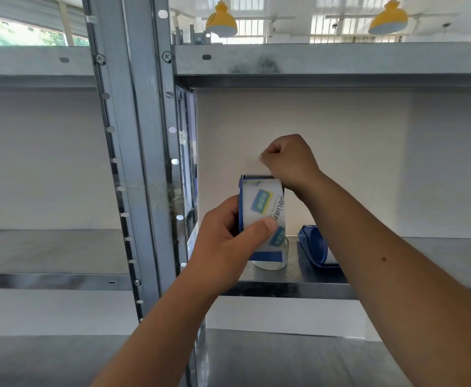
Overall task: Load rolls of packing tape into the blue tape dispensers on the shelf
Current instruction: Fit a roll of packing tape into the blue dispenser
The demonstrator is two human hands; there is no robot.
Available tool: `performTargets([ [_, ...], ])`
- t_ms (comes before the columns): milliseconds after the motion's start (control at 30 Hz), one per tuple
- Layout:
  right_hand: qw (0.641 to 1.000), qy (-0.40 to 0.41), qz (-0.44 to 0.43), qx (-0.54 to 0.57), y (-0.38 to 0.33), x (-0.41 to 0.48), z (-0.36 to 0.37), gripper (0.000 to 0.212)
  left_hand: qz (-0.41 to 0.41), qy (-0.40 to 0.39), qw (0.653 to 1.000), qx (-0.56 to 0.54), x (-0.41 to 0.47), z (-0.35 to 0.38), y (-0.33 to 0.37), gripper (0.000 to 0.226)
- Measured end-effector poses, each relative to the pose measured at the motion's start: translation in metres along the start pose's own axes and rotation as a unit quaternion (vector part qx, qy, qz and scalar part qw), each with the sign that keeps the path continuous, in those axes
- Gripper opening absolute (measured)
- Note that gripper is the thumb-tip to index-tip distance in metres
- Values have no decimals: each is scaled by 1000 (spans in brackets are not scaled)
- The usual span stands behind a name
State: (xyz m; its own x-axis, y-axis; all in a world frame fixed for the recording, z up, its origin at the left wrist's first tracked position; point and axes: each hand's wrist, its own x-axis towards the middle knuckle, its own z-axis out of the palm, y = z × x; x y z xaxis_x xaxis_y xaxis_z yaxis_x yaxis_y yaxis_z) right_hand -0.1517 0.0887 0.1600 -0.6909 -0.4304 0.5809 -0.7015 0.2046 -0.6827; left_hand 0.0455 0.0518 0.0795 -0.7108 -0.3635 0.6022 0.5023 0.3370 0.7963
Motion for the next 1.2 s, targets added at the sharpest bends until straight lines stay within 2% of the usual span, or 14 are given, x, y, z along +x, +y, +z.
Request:
performTargets([
  [167, 997, -14, 53, 49, 11, 13, 9, 26, -7, 16, 1000, 0, 0, 2, 0, 26],
  [333, 986, -19, 138, 88, 22, 13, 12, 13, -20, 13, 1000, -7, -7, 3, 0, 28],
  [433, 979, -28, 168, 116, 26, 11, 12, 24, -26, 21, 999, -14, -10, 1, 0, 26],
  [633, 968, -11, 198, 153, 34, 15, 15, 32, -31, 27, 999, -20, -10, 2, 4, 22],
  [733, 961, -28, 220, 166, 36, 10, 16, 33, -26, 35, 999, -21, -11, 2, 7, 23],
  [800, 951, -47, 243, 186, 41, 1, 20, 24, -17, 45, 998, -32, -10, 1, 9, 22],
  [867, 943, -60, 241, 221, 48, -11, 27, 6, -8, 67, 996, -55, -5, -2, 12, 21],
  [900, 939, -63, 235, 244, 50, -17, 31, 5, -2, 77, 995, -67, -1, -4, 14, 21],
  [1033, 904, -61, 246, 345, 50, -35, 38, 12, -4, 118, 988, -98, 17, -7, 17, 25],
  [1100, 887, -79, 264, 370, 50, -48, 39, 11, -23, 142, 983, -110, 24, -7, 18, 34],
  [1200, 837, -103, 320, 433, 56, -68, 41, 31, -47, 157, 977, -137, 32, -7, 16, 38],
])
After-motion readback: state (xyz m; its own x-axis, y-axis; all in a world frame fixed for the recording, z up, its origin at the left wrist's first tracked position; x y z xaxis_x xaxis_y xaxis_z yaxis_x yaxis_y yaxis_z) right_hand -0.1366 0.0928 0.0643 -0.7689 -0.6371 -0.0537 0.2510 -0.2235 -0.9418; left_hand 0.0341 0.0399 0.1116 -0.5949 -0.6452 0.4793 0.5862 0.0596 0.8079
